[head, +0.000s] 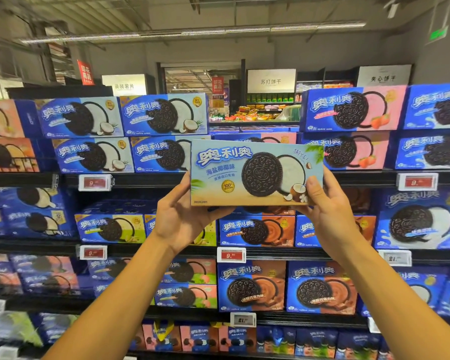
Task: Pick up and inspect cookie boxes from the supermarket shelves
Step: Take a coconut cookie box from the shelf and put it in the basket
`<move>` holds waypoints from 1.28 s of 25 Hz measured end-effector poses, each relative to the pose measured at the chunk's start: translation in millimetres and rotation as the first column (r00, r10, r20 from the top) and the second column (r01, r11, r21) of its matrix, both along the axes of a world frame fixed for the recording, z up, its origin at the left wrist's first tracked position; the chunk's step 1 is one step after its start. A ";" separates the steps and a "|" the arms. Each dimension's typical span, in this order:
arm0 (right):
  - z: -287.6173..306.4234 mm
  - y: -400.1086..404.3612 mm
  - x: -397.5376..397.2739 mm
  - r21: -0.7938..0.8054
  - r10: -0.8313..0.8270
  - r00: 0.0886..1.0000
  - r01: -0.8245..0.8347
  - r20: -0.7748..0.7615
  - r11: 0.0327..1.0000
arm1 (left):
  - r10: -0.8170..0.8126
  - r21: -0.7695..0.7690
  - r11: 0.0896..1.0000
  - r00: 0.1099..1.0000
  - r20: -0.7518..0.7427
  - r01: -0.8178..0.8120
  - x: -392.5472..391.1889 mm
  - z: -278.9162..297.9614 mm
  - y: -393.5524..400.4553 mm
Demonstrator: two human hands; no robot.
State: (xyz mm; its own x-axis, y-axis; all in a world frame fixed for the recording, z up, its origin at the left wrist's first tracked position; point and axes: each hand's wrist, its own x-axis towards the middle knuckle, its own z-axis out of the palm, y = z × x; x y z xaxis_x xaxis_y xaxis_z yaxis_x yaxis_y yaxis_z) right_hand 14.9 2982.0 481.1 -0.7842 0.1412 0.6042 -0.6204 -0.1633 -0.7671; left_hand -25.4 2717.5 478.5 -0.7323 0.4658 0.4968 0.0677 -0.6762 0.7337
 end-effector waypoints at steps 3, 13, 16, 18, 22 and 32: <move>-1.6 -0.4 -1.5 0.000 0.009 1.000 -0.009 -0.004 1.000 | -0.013 0.013 1.000 1.000 0.012 0.013 0.1 1.4 -1.2; 0.2 -5.6 2.6 0.102 -0.161 0.983 0.152 0.085 0.983 | 0.018 0.001 1.000 0.998 0.057 -0.018 23.7 10.9 12.9; 6.1 -16.6 19.1 0.173 -0.303 0.951 0.291 0.051 0.941 | 0.170 -0.113 0.978 0.984 -0.048 -0.175 37.3 15.8 28.5; 14.3 -29.2 36.3 0.157 -0.224 0.974 0.224 -0.019 0.962 | 0.234 -0.162 0.952 0.959 -0.163 -0.260 50.8 19.2 44.2; 24.4 -53.7 60.3 0.263 -0.016 0.998 0.031 -0.060 0.964 | 0.239 -0.204 0.931 0.928 -0.285 -0.303 70.3 25.0 73.8; 15.9 -3.2 38.6 -0.197 0.229 0.963 -0.198 0.145 0.960 | 0.613 -0.103 0.738 0.727 -0.310 -0.667 49.0 20.7 55.5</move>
